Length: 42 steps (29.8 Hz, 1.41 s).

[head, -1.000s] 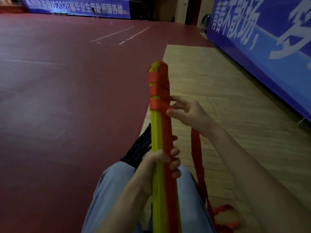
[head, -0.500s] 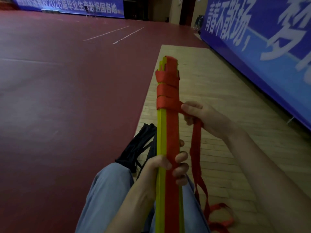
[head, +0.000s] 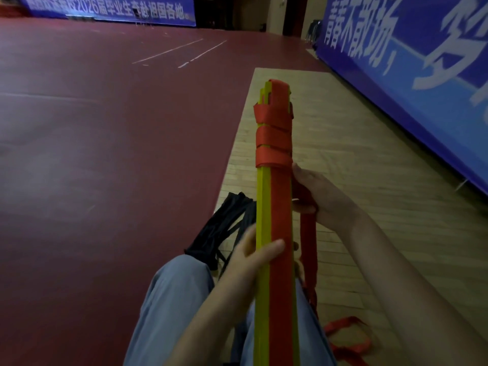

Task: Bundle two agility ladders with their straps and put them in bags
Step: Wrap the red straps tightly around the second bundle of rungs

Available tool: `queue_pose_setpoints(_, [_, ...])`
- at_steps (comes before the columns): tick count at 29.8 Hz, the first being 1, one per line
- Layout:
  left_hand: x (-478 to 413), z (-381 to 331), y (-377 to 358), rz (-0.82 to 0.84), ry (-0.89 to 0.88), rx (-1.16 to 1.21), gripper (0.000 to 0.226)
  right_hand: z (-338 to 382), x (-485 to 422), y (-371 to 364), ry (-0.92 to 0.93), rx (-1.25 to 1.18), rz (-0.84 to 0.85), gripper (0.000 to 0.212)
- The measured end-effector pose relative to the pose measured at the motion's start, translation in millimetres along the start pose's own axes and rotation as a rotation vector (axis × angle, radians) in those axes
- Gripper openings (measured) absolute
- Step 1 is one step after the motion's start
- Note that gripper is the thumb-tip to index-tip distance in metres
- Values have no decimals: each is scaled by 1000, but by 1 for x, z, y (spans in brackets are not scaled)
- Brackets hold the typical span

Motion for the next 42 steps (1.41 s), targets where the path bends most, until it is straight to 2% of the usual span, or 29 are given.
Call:
queue_pose_setpoints(1, [6, -4, 8, -102, -40, -11, 87, 0, 0, 2, -1, -15, -29, 33])
queue_pose_setpoints(2, [9, -3, 15, -185, -69, -24, 76, 0, 1, 5, -9, -19, -68, 33])
queue_pose_setpoints(3, [17, 0, 22, -252, -87, -37, 78, -1, 0, 7, -19, -9, -106, 32])
queue_pose_setpoints(6, [26, 11, 20, -351, -136, -253, 117, -4, -4, 0, -21, 142, -163, 25])
queue_pose_setpoints(9, [23, 9, 20, -413, -258, -376, 119, 9, -5, -9, 85, 291, -189, 21])
queue_pose_setpoints(11, [10, 14, 24, -377, -237, -293, 101, 21, -6, -10, 153, 327, -179, 18])
queue_pose_setpoints(13, [3, 8, 21, -266, -212, -185, 83, 27, -9, -5, 169, 298, -157, 21])
queue_pose_setpoints(16, [-1, 4, 5, 17, -87, 127, 56, 22, -16, 0, 149, 329, -124, 54])
queue_pose_setpoints(18, [-14, 18, -7, 177, 45, 190, 57, 10, -20, 0, 91, 331, -115, 61])
queue_pose_setpoints(19, [-17, 28, -10, 195, 66, 101, 71, 5, -21, 1, 57, 337, -112, 61])
queue_pose_setpoints(21, [-20, 40, -5, 184, 130, -48, 124, -3, -24, 3, 6, 338, -139, 53])
queue_pose_setpoints(22, [-23, 44, -9, 220, 193, -62, 119, -5, -26, 8, -9, 334, -190, 45])
queue_pose_setpoints(24, [-38, 42, -15, 90, 279, 9, 56, -5, -31, 22, 4, 323, -317, 29])
queue_pose_setpoints(25, [-44, 45, -8, 12, 272, -7, 50, -6, -34, 24, 29, 334, -350, 24])
queue_pose_setpoints(28, [-55, 41, 4, -159, 120, -170, 61, -9, -39, 25, 89, 388, -389, 19])
queue_pose_setpoints(30, [-59, 35, 4, -194, 75, -241, 55, -13, -40, 22, 55, 363, -369, 18])
queue_pose_setpoints(32, [-61, 30, 5, -164, 95, -185, 43, -11, -40, 18, 49, 334, -285, 18])
queue_pose_setpoints(36, [-53, 36, -18, 150, 276, 188, 51, -19, -35, 22, 31, 336, -114, 50])
queue_pose_setpoints(39, [-44, 43, -28, 320, 321, 323, 50, -25, -31, 33, 21, 403, -159, 48])
queue_pose_setpoints(42, [-44, 61, -27, 312, 332, 267, 49, -4, -30, 53, 162, 726, -281, 50])
Point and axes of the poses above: each hand's wrist, its own x-axis away from the middle knuckle, its own y-axis out of the back of the hand, z = x × y, the point moved 9 cm from there along -x, towards the middle knuckle, and after that the axes turned 14 degrees about -z, right-handed, at the moved point
